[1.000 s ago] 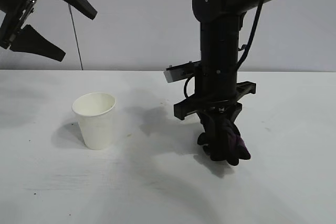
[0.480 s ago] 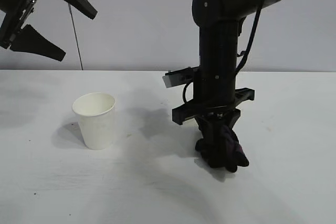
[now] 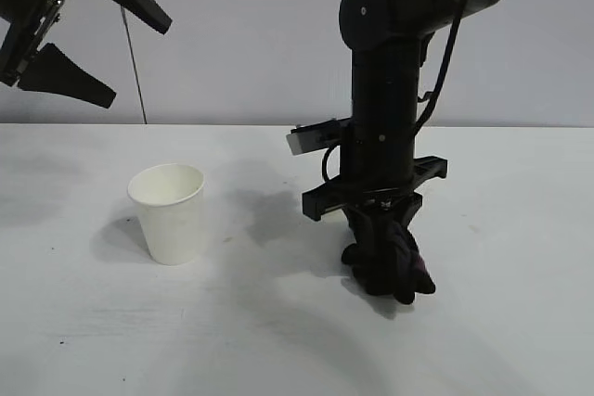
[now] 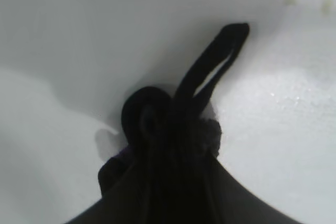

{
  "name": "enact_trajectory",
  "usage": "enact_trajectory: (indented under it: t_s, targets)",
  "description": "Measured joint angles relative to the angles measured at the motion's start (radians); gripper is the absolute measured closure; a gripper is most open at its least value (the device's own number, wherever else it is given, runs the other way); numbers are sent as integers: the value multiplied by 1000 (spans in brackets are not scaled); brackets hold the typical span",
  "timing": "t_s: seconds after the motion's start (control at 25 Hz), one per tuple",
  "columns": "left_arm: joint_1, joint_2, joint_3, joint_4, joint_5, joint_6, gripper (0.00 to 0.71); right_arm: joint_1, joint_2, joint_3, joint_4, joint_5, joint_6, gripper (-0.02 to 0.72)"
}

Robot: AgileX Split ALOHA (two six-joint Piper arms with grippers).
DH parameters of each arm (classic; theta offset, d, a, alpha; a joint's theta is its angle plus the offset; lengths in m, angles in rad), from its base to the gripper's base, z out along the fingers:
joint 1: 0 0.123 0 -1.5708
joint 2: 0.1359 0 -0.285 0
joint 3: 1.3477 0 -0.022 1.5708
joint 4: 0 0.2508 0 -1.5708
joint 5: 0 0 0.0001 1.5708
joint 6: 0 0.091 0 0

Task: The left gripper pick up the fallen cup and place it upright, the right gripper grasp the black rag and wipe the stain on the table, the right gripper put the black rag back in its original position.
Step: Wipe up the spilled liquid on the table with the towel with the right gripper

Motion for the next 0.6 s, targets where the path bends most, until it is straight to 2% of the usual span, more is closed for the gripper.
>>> enact_trajectory:
  t_s: [0.12, 0.44, 0.6]
  targets:
    - [0, 0, 0, 0, 0, 0, 53, 0, 6, 0, 20, -14, 5, 590]
    - [0, 0, 0, 0, 0, 0, 53, 0, 26, -12, 26, -10, 19, 590]
    - [0, 0, 0, 0, 0, 0, 53, 0, 27, -12, 36, -43, 22, 590]
